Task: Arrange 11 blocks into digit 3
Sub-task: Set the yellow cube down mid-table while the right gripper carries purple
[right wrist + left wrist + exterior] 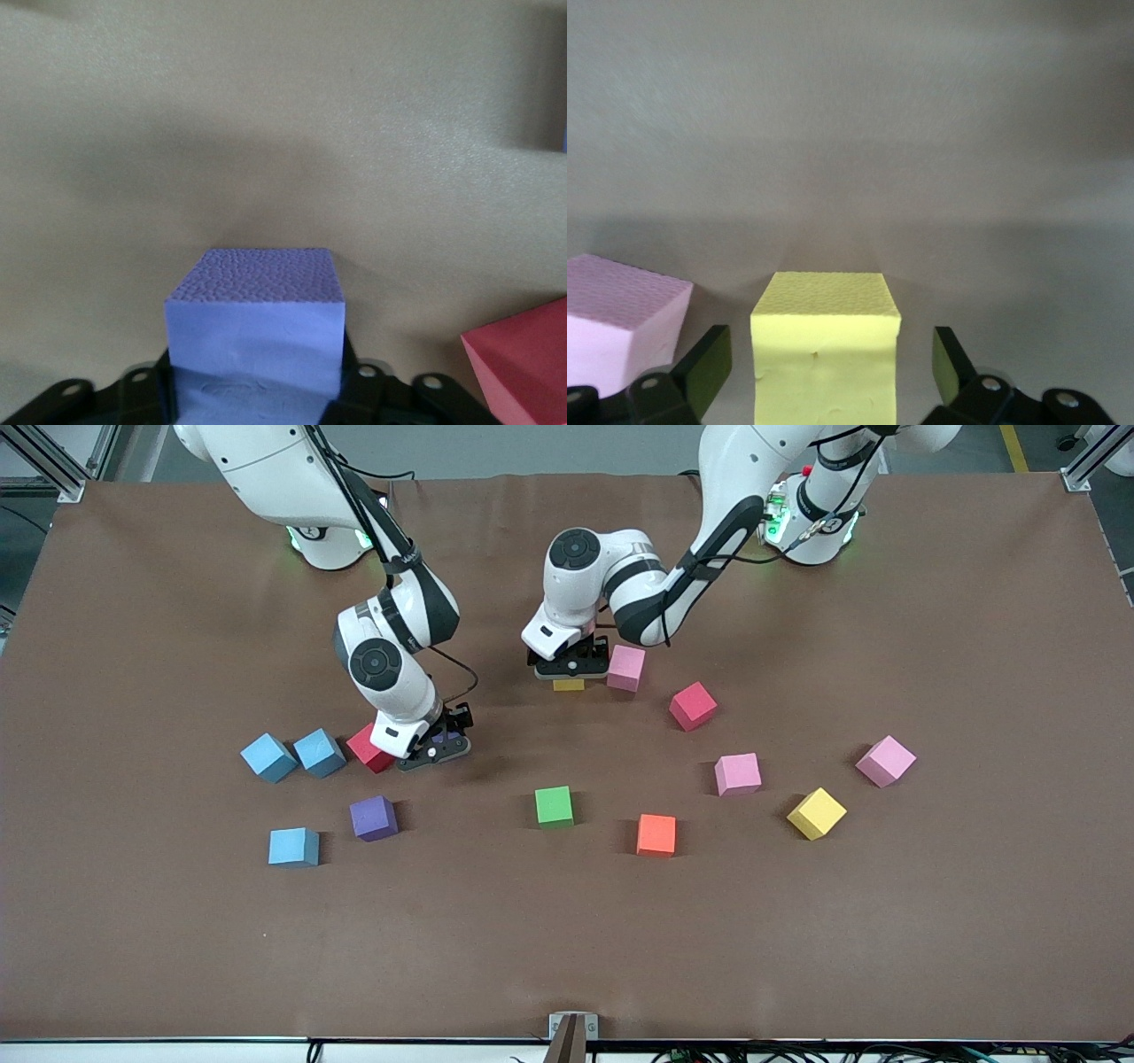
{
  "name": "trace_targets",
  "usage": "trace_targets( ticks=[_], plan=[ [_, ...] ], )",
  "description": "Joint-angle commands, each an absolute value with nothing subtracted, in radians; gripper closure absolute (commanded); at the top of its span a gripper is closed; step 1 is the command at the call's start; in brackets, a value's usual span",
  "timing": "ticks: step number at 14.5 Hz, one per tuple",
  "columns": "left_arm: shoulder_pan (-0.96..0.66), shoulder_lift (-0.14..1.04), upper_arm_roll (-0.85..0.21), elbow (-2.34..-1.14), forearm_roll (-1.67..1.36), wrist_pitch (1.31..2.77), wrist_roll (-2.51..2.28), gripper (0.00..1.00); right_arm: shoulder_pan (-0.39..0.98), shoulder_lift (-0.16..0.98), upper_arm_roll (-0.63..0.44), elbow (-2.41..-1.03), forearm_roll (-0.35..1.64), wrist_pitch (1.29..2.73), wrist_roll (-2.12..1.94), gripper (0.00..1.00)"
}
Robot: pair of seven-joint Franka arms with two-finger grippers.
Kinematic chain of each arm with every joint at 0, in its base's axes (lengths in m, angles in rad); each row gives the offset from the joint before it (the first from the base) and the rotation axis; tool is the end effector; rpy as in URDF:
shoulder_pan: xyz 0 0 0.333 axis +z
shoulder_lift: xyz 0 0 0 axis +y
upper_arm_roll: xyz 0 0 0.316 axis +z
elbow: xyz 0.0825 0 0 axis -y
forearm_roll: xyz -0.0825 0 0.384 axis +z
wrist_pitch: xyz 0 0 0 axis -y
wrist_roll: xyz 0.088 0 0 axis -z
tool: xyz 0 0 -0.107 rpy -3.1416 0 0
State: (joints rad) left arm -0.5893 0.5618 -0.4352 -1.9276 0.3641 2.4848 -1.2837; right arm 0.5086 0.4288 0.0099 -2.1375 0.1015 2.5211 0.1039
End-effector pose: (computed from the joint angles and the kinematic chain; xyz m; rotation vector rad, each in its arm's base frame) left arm 0.3369 -0.5324 0.2240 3.0790 0.0649 0.0503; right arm 0.4934 0.2805 0.1979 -3.0537 -0.5083 0.0958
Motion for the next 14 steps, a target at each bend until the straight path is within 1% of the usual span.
trace_targets(
  ticks=[1,2,5,6,8,10,12,14],
  plan=[
    [-0.577,0.464,-0.446,-1.917,0.379,2.393,-1.305,0.0,0.519,0.425,0.002,-2.141,0.107,2.533,0.11,0.66],
    [-0.571,0.431,-0.446,-1.919,0.371,2.369,-1.305,0.0,0.52,0.425,0.002,-2.14,0.107,2.531,0.104,0.68],
    [-0.511,0.349,-0.443,-1.917,0.302,2.269,-1.359,0.0,0.52,0.416,0.002,-2.14,0.106,2.525,0.097,0.68],
    [-0.479,0.327,-0.443,-1.916,0.301,2.222,-1.376,0.0,0.52,0.413,0.002,-2.14,0.106,2.525,0.089,0.68],
    [-0.416,0.282,-0.445,-1.91,0.299,2.076,-1.382,0.0,0.52,0.411,0.002,-2.141,0.106,2.525,0.028,0.68],
    [-0.356,0.275,-0.445,-1.885,0.214,1.981,-1.429,0.0,0.523,0.408,0.002,-2.143,0.106,2.52,-0.041,0.68],
    [-0.312,0.276,-0.443,-1.881,0.126,1.983,-1.482,0.0,0.555,0.364,0.002,-2.152,0.106,2.502,-0.119,0.68],
    [-0.307,0.273,-0.443,-1.9,0.109,1.983,-1.587,0.0,0.584,0.345,0.003,-2.152,0.106,2.477,-0.258,0.68]
  ],
)
